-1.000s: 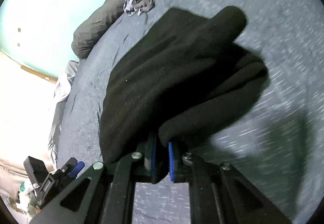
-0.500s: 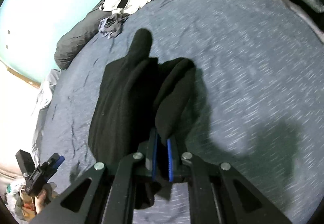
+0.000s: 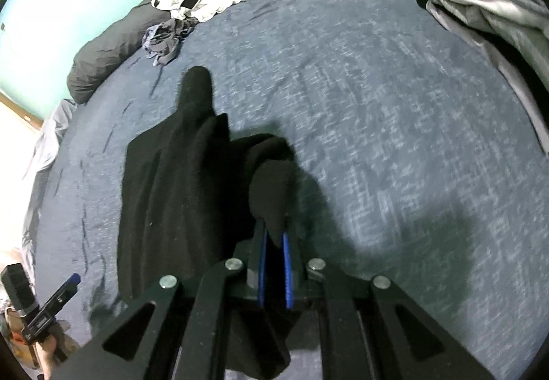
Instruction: Fold clothes
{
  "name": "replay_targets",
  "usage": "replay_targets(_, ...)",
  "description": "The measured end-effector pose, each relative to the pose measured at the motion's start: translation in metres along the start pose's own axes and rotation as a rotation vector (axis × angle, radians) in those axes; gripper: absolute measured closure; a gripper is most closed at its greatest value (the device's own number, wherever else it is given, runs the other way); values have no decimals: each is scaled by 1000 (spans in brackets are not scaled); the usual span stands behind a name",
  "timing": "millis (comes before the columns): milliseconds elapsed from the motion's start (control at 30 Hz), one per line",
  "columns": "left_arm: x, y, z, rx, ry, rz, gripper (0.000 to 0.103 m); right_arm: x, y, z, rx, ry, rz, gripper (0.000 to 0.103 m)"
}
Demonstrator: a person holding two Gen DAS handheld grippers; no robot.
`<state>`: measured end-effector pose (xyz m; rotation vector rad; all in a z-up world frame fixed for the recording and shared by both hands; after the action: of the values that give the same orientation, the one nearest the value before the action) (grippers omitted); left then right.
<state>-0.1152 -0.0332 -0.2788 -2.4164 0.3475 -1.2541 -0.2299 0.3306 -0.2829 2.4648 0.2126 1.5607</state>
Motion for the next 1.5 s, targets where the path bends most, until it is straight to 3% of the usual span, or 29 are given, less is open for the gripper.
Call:
replay_targets(600,-35,-27,-6,-6,40,13,24,-25,-15,-3,58,23,27,95)
replay_targets(900,-57,-39,-7,40,72,82,24,0,-14,-2,49,-3,2,92)
replay_targets(967,-62,-43,-8,49,75,92,24,11,-15,-2,39,-17,-28,81)
replay_targets(1033,-69,-45,-10,64,85,102,23,22,-15,-3,29,-31,-58,49)
replay_targets(1067,-72,-46,-10,70,92,108,23,28,-16,-3,23,-38,-73,44)
replay_targets(1133,-79,-48,-11,78,107,117,21,37,-14,-2,24,-43,-99,41)
replay_targets(1300,-94,-59,-13,79,146,132,20,13,-2,12,92,32,-90,37)
replay_targets(1500,-110,-72,-19,59,181,130,19,-15,-3,20,94,106,-93,16)
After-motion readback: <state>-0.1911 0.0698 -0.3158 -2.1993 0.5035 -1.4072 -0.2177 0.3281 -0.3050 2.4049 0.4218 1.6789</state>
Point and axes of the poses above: each gripper's, at about its wrist camera, not at the fingertips, and x roughly against the way its jaws point, y to its left, z to its underside, the point moved 2 cm from there along -x, roughly the way its jaws point, and after that the axes turned 5 degrees about z, right-handed, at the moved point
